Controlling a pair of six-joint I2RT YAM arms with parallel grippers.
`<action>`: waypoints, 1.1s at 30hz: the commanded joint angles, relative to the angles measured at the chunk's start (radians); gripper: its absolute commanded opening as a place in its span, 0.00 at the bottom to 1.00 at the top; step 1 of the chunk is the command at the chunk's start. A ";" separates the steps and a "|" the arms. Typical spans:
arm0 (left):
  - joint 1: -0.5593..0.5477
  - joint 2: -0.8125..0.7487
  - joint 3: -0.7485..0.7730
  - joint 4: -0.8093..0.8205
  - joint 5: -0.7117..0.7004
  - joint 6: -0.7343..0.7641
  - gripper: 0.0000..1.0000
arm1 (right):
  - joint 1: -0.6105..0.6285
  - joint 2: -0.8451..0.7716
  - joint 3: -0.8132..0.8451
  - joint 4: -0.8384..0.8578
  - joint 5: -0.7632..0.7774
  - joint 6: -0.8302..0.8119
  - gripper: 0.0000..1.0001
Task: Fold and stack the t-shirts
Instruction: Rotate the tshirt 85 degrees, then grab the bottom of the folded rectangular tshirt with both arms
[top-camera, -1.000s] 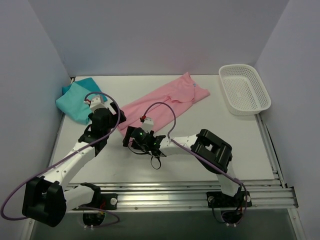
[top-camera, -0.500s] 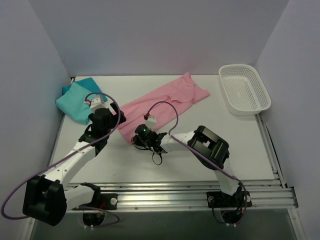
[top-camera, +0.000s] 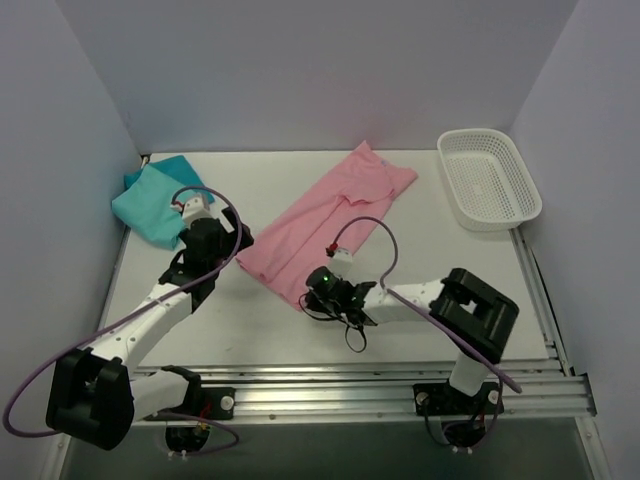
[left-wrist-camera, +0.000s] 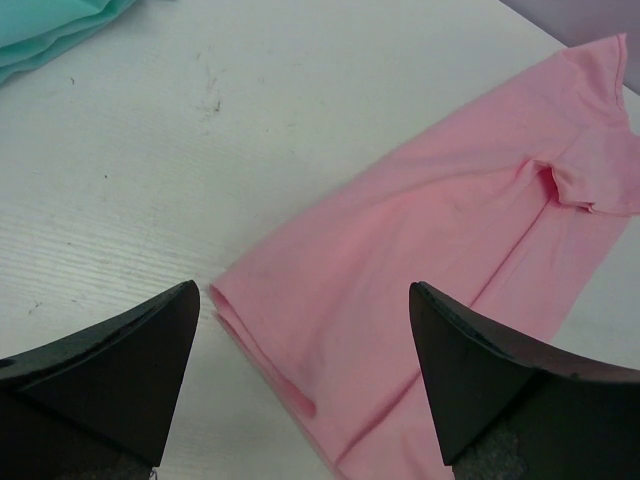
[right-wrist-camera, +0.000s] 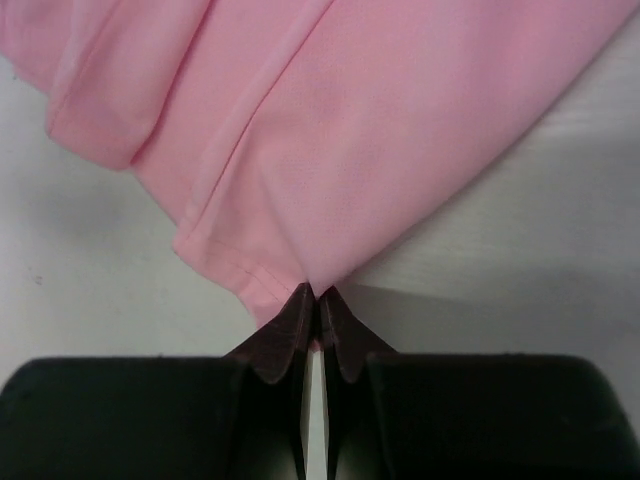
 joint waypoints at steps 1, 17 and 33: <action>0.000 -0.024 -0.016 0.021 0.039 -0.035 0.95 | 0.008 -0.211 -0.095 -0.214 0.134 0.036 0.00; -0.303 -0.093 -0.176 -0.010 0.094 -0.214 0.96 | -0.117 -0.771 -0.255 -0.791 0.363 0.137 1.00; -0.734 -0.027 -0.202 -0.096 -0.117 -0.414 0.96 | 0.034 -0.901 -0.330 -0.926 0.280 0.321 0.88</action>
